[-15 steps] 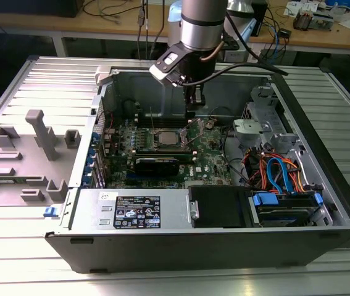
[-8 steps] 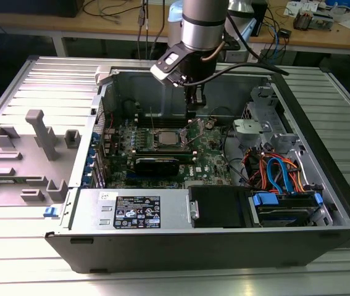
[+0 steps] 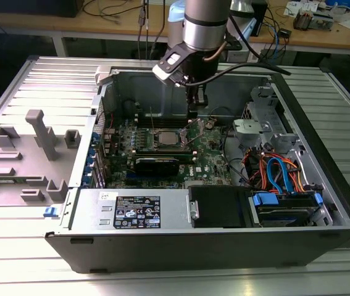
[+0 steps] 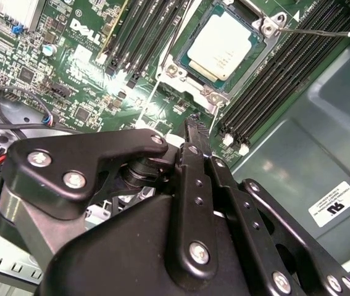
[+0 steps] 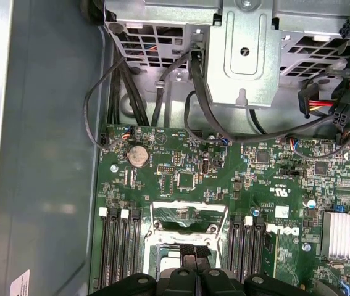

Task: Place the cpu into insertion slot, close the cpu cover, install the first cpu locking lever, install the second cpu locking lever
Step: 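Close the cpu cover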

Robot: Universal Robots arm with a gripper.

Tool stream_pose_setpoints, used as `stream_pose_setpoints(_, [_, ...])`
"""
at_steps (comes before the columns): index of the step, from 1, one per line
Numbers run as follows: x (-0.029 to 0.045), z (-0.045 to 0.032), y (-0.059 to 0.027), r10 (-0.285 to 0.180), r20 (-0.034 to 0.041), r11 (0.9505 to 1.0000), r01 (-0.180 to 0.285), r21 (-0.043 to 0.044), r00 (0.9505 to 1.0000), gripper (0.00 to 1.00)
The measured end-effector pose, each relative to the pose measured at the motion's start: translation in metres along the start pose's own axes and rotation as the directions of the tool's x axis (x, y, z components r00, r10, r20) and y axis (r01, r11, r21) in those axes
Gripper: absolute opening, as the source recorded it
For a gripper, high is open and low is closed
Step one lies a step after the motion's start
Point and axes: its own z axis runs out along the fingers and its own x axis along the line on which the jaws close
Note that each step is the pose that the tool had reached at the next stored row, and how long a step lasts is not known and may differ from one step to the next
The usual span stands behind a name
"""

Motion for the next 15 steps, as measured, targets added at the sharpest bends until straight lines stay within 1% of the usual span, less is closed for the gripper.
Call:
stream_pose_setpoints(9, [-0.0002, 0.0, 0.0033, 0.0, 0.0, 1.0, 0.0, 0.0, 1.0, 0.11])
stream_pose_setpoints(15, [-0.0005, 0.0, 0.007, 0.0, 0.0001, 1.0, 0.0, 0.0, 1.0, 0.11])
